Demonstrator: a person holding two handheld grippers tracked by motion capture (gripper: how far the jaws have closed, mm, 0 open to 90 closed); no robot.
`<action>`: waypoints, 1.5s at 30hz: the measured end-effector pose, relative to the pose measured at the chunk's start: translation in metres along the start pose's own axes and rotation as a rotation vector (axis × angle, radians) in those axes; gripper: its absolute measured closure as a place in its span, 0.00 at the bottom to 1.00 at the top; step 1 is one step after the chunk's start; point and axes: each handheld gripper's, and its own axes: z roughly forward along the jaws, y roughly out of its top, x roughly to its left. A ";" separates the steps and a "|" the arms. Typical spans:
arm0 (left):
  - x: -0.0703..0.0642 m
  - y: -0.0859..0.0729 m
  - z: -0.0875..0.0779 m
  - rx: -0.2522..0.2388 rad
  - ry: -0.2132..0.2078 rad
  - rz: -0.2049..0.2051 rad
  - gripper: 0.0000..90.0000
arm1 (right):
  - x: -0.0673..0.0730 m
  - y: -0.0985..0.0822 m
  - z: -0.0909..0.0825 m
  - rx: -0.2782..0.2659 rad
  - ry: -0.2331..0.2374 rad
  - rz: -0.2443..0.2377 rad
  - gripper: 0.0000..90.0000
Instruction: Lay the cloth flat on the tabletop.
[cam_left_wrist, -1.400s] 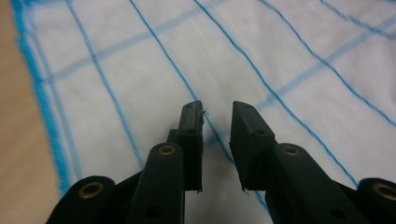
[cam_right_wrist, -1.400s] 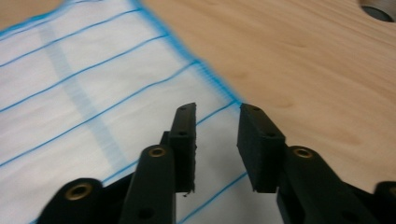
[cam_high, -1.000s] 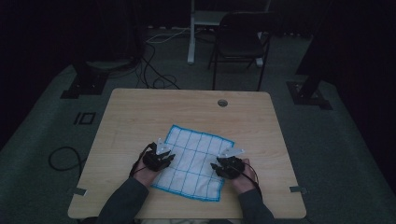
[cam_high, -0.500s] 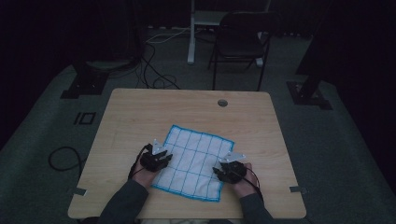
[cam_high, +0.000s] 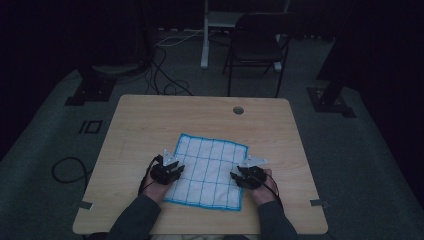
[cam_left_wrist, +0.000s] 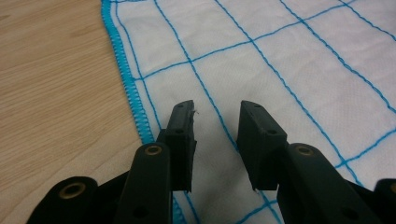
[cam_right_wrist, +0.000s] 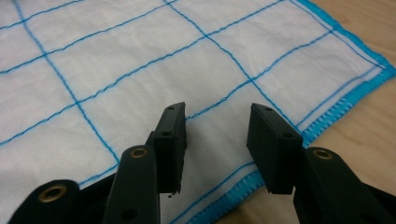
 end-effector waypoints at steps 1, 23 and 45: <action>0.000 0.000 0.000 0.000 0.001 -0.002 0.74 | -0.003 0.001 0.002 -0.004 -0.003 -0.003 0.64; 0.011 0.009 0.004 0.014 0.095 -0.051 0.71 | -0.022 0.021 0.011 0.021 -0.059 0.045 0.63; 0.035 0.004 -0.008 -0.018 0.098 -0.174 0.65 | -0.019 -0.004 -0.015 -0.048 -0.072 0.122 0.62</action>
